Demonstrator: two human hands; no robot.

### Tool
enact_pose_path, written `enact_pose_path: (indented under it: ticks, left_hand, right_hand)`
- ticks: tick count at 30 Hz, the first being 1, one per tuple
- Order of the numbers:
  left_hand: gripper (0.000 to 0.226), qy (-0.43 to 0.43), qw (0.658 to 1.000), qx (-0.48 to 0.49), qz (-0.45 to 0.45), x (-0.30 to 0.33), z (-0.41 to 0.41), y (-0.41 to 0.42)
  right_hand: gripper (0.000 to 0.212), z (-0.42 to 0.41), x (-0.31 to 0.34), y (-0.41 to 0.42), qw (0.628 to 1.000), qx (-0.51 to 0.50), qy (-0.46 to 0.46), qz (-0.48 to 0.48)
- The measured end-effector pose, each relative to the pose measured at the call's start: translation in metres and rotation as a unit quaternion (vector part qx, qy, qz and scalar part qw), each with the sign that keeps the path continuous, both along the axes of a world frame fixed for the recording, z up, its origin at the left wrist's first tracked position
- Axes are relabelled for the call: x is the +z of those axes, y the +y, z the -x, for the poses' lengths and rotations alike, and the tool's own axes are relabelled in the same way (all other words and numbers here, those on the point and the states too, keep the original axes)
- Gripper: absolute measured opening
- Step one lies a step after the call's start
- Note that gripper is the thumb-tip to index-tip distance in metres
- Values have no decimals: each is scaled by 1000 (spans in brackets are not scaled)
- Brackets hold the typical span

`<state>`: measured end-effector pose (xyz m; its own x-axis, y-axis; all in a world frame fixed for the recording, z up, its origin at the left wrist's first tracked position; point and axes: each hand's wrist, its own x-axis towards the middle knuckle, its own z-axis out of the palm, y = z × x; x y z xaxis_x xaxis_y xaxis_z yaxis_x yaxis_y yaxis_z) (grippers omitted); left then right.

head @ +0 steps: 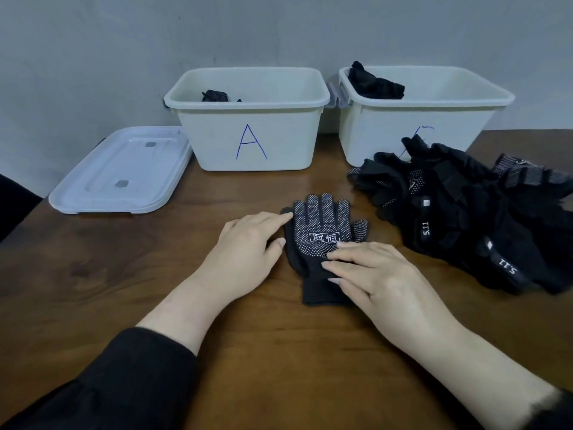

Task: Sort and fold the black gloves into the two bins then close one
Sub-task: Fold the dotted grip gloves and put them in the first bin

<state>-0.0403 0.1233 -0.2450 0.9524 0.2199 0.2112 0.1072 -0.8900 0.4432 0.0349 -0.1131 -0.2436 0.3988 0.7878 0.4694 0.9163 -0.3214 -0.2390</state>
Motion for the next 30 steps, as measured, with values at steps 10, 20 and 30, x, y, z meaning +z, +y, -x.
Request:
enact_pose_path:
  ticks: [10, 20, 30]
  left_hand:
    - [31, -74, 996, 49, 32, 2, -14, -10]
    - [30, -96, 991, 96, 0, 3, -46, -35]
    - [29, -71, 987, 131, 63, 5, -32, -19]
  right_hand:
    - [47, 3, 1, -11, 995, 22, 90, 25]
    - [40, -5, -3, -13, 993, -5, 117, 27]
    - [49, -14, 8, -25, 983, 44, 142, 107]
